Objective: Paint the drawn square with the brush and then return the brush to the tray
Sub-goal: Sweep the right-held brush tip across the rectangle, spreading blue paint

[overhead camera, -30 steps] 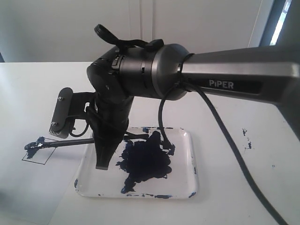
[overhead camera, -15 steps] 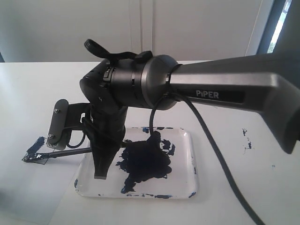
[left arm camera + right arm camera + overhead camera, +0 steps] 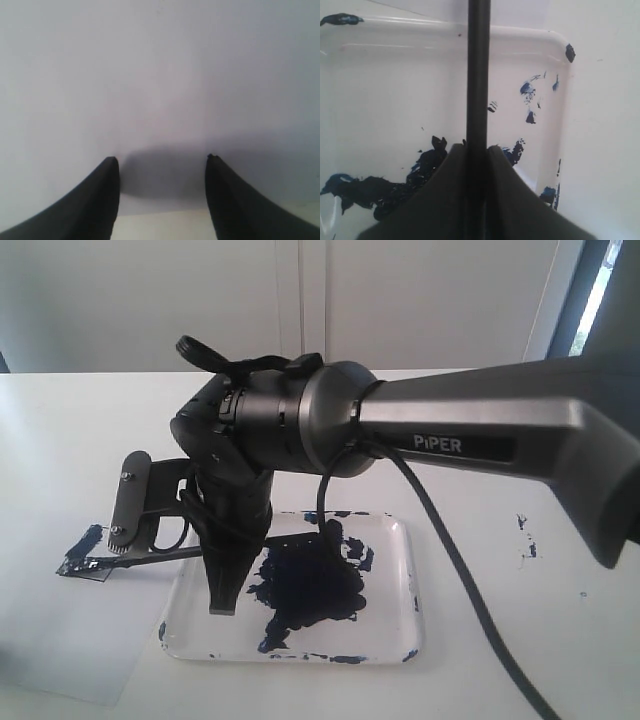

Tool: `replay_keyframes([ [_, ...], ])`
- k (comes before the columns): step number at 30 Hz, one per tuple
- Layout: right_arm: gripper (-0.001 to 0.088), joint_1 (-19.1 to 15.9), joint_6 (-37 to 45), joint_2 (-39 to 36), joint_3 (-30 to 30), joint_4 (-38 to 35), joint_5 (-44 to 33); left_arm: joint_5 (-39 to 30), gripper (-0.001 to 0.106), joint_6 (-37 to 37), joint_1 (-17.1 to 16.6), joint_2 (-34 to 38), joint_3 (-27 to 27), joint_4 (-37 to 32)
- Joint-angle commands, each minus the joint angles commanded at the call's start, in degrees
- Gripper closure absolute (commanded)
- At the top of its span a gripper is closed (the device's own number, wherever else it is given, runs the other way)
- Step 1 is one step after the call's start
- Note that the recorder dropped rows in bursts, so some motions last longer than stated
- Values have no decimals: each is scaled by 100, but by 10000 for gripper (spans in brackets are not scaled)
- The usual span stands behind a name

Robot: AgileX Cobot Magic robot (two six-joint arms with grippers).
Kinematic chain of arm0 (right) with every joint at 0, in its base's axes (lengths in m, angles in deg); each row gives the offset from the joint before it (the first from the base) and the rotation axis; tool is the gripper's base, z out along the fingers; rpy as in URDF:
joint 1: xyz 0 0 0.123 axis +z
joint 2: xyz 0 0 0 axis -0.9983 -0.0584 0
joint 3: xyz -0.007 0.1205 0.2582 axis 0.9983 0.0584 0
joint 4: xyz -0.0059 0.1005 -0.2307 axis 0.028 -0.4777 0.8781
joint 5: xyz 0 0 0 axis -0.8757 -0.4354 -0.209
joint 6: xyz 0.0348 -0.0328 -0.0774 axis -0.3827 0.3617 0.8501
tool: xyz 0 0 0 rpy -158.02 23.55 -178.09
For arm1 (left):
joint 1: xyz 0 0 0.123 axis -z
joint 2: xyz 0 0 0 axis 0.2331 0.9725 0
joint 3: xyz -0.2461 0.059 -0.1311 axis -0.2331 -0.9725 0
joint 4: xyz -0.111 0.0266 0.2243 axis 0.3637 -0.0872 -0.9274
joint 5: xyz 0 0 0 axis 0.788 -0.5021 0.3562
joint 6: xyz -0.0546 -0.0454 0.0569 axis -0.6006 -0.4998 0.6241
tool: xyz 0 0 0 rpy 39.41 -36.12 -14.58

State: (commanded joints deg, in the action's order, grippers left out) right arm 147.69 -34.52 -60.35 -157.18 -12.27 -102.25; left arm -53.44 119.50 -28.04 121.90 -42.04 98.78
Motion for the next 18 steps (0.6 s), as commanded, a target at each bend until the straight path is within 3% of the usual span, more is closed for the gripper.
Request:
replay_keyframes([
  [5, 868, 0, -12, 0, 0, -23, 0, 37, 489, 0, 29, 0, 0, 0],
  [10, 868, 0, -12, 0, 0, -23, 0, 132, 489, 373, 398, 0, 0, 0],
  [18, 868, 0, -23, 0, 0, -24, 0, 166, 489, 259, 394, 0, 0, 0],
])
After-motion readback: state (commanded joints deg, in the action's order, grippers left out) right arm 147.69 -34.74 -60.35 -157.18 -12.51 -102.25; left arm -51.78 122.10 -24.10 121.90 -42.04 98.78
